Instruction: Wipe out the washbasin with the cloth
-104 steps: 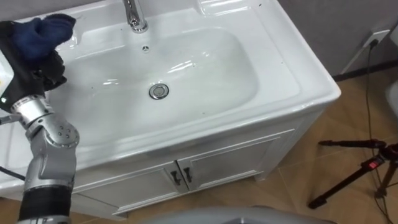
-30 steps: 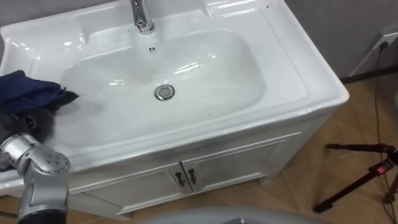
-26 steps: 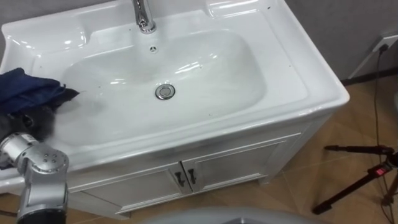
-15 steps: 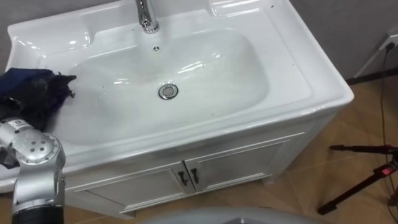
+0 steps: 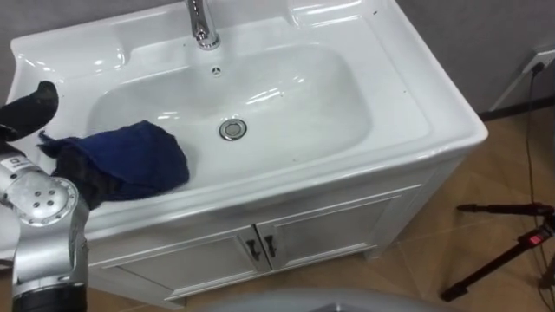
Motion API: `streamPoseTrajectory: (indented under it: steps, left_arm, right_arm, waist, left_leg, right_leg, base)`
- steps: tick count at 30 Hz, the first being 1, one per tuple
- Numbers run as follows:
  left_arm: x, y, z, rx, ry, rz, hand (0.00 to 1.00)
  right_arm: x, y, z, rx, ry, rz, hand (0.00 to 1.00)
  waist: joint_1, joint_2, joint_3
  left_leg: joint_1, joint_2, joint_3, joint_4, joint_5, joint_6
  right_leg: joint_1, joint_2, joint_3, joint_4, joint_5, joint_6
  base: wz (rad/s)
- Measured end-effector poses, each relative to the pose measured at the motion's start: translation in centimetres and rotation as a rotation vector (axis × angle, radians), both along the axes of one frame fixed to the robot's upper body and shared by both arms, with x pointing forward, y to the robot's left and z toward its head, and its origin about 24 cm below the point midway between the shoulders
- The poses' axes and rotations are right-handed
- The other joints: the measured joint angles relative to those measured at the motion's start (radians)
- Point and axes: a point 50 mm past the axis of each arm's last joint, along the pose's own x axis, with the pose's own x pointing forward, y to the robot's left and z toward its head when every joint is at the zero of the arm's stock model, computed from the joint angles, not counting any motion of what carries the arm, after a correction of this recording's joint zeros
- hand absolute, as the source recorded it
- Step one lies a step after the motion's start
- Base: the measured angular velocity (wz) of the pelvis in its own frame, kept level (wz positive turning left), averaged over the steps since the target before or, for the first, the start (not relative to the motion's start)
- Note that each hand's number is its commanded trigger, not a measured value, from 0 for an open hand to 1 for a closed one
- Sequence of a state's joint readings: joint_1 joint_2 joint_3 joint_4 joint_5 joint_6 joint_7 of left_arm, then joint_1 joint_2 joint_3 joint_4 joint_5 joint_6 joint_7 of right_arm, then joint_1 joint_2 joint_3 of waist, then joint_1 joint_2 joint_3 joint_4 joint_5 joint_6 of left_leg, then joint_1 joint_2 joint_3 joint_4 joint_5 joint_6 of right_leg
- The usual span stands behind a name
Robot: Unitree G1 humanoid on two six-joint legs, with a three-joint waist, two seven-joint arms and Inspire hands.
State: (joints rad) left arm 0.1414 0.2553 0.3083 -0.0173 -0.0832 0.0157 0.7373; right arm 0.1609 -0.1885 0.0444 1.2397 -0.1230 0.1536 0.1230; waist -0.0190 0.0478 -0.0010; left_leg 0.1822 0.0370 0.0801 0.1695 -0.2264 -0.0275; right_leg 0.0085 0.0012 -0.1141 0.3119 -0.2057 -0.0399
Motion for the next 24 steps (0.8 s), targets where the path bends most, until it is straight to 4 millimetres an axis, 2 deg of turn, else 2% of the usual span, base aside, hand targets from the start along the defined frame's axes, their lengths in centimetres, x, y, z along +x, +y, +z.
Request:
streamPoseTrajectory:
  steps: [1, 2, 9, 13, 15, 16, 17, 21, 24]
  left_arm:
    - [-0.1, 0.2, 0.1, 0.003, -0.006, 0.012, 0.0]
    - [-0.2, 0.4, 0.4, 0.009, -0.021, 0.031, 0.0]
    - [-1.0, 1.3, 1.9, 0.051, -0.11, 0.135, 0.0]
    - [-1.7, 2.1, 2.3, 0.069, -0.137, 0.199, 0.0]
    - [-2.6, 3.0, 2.5, 0.083, -0.156, 0.266, 0.0]
    - [-2.9, 3.2, 2.5, 0.084, -0.158, 0.281, 0.0]
    - [-3.3, 3.5, 2.3, 0.082, -0.15, 0.302, 0.0]
    - [-5.2, 4.3, 1.4, 0.068, -0.11, 0.376, 0.0]
    - [-7.1, 5.1, -0.6, 0.047, -0.002, 0.434, 0.0]
  right_arm:
    - [-0.1, 0.0, 0.0, 0.0, 0.002, -0.001, 0.0]
    - [-0.1, 0.0, 0.0, 0.001, 0.003, -0.001, 0.0]
    - [-0.1, -0.1, 0.0, -0.001, -0.011, -0.016, 0.0]
    - [-0.3, -0.1, 0.0, -0.002, -0.006, -0.014, 0.0]
    - [-0.3, -0.1, 0.0, -0.003, -0.007, -0.013, 0.0]
    - [-0.3, -0.1, 0.0, -0.004, -0.007, -0.014, 0.0]
    - [-0.6, -0.2, 0.1, -0.005, -0.001, -0.016, 0.0]
    - [-0.8, -0.3, 0.1, -0.009, 0.006, -0.018, 0.0]
    - [-0.8, -0.4, 0.1, -0.013, 0.0, -0.024, 0.0]
  waist:
    - [0.0, 0.0, 0.0001]
    - [0.0, 0.005, -0.004]
    - [0.009, 0.014, -0.004]
    - [0.046, 0.02, -0.0043]
    - [0.059, 0.016, -0.0041]
    - [0.065, 0.02, -0.0049]
    - [0.087, 0.021, -0.0066]
    - [0.115, 0.02, -0.0134]
    - [0.142, 0.019, -0.0163]
  left_leg:
    - [-0.002, 0.001, -0.001, 0.0, 0.0, 0.0]
    - [-0.005, 0.001, -0.001, 0.001, 0.0, 0.0]
    - [-0.005, 0.001, -0.002, 0.0, 0.0, 0.0]
    - [-0.006, 0.0, -0.002, -0.002, 0.0, 0.0]
    - [-0.015, -0.001, -0.007, -0.002, 0.0, 0.0]
    - [-0.016, -0.002, -0.009, -0.002, 0.0, 0.0]
    - [-0.018, -0.003, -0.014, -0.001, 0.0, 0.0]
    - [-0.029, -0.009, -0.036, 0.001, 0.002, 0.003]
    - [-0.033, -0.016, -0.059, 0.0, 0.004, 0.006]
  right_leg:
    - [0.001, 0.0, -0.001, -0.003, 0.001, 0.0]
    - [-0.001, 0.0, -0.003, -0.004, 0.001, 0.0]
    - [-0.002, 0.002, -0.005, -0.006, 0.001, 0.0]
    - [-0.01, 0.0, -0.001, -0.005, 0.001, 0.0]
    - [-0.012, -0.001, -0.013, -0.004, 0.0, 0.0]
    - [-0.013, -0.001, -0.01, -0.002, -0.001, 0.0]
    - [-0.016, -0.001, -0.009, -0.001, -0.002, 0.0]
    - [-0.019, -0.008, -0.028, -0.002, -0.004, 0.003]
    - [-0.015, -0.022, -0.055, -0.001, -0.006, 0.006]
  base:
    - [0.0]
    - [0.03]
    - [-0.01]
    - [-0.01]
    - [0.07]
    - [0.0]
    - [0.0]
    - [0.16]
    - [0.19]
